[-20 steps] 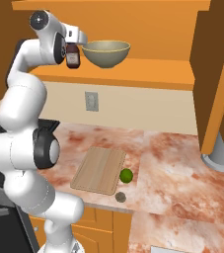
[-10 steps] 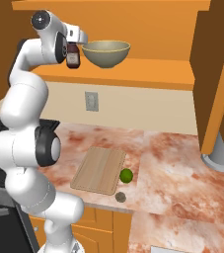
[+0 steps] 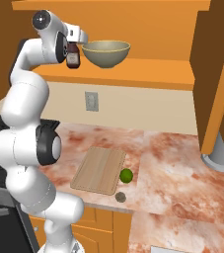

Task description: Open the cabinet. Place the bowl and condiment on the counter. Then place the lime and garlic on the cutting board.

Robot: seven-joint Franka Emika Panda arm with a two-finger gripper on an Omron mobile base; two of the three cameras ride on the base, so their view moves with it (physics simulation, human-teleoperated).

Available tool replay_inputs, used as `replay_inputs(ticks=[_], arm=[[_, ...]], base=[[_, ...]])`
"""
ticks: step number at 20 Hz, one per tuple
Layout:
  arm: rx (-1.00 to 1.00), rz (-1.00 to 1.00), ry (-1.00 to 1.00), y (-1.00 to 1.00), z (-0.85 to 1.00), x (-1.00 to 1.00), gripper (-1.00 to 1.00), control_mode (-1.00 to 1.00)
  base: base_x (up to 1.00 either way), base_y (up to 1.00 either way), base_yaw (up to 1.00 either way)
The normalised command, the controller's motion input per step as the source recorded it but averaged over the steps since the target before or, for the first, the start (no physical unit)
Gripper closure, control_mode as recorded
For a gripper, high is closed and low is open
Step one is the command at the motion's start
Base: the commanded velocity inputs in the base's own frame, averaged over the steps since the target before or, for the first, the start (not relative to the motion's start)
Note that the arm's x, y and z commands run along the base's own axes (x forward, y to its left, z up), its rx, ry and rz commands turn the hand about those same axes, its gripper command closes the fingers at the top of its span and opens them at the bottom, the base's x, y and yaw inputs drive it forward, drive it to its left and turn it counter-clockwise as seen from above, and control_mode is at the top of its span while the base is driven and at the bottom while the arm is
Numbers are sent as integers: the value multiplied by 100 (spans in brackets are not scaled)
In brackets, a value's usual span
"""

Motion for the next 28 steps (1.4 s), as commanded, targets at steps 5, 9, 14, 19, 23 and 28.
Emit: replay_inputs(ticks=[5,9,14,19,23,28], arm=[[0,0,-1,0,0,3,-100,-100],[0,0,-1,0,0,1,-100,-100],[0,0,-1,0,0,5,-100,-100],[0,0,-1,0,0,7,-100,-100],[0,0,-1,0,-1,9,-100,-100],[0,0,0,0,-1,9,-100,-100]], base=[[0,0,0],[0,0,0],[0,0,0],[0,0,0],[0,0,0],[0,0,0]])
